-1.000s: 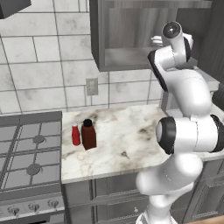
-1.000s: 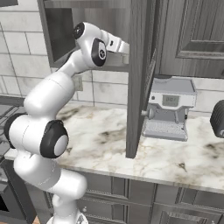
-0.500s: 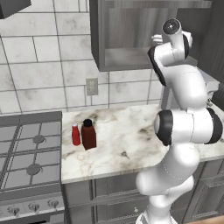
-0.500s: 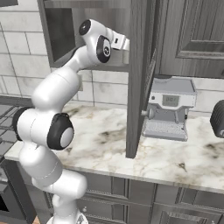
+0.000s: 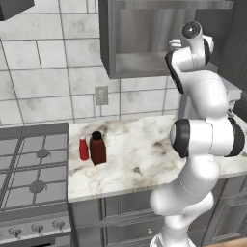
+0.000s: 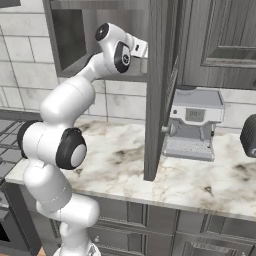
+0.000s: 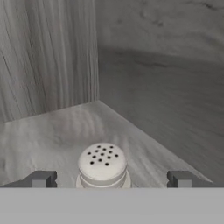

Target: Collect the paprika, ketchup, and shaker from the cabinet and place them next to the stove.

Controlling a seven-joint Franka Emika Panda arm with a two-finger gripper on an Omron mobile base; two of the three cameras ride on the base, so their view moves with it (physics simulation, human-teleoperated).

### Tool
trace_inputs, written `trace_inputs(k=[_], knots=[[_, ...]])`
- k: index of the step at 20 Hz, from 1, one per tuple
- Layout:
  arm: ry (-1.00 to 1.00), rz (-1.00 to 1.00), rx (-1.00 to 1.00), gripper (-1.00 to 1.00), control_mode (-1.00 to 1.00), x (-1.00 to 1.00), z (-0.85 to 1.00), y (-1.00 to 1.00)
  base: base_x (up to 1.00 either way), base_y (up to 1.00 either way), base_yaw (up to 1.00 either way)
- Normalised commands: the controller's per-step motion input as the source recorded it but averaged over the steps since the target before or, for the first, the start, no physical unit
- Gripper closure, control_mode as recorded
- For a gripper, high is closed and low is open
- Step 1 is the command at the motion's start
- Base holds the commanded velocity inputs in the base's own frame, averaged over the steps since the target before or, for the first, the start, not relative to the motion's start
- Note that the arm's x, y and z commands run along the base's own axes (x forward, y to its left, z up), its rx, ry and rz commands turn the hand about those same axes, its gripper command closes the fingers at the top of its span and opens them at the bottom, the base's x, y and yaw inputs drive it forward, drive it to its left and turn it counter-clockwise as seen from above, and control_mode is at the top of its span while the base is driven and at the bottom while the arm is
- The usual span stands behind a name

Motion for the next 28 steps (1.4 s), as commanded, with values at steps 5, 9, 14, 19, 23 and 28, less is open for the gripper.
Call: trace_inputs(k=[5, 9, 14, 19, 23, 28], knots=[[0.03, 0.0, 0.0, -1.0, -1.0, 0.03, -0.09, 0.0, 0.0, 0.0, 0.0], [0.04, 0.0, 0.0, -1.0, -1.0, 0.03, -0.04, 0.0, 0.0, 0.0, 0.0], [0.04, 0.0, 0.0, -1.0, -1.0, 0.1, -0.05, 0.0, 0.0, 0.0, 0.0], [0.02, 0.0, 0.0, 1.0, -1.0, 0.1, -0.06, 0.0, 0.0, 0.0, 0.0], [0.03, 0.0, 0.0, 1.0, -1.0, 0.11, -0.04, 0.0, 0.0, 0.0, 0.0], [0.03, 0.0, 0.0, 1.0, -1.0, 0.04, -0.02, 0.0, 0.0, 0.0, 0.0]])
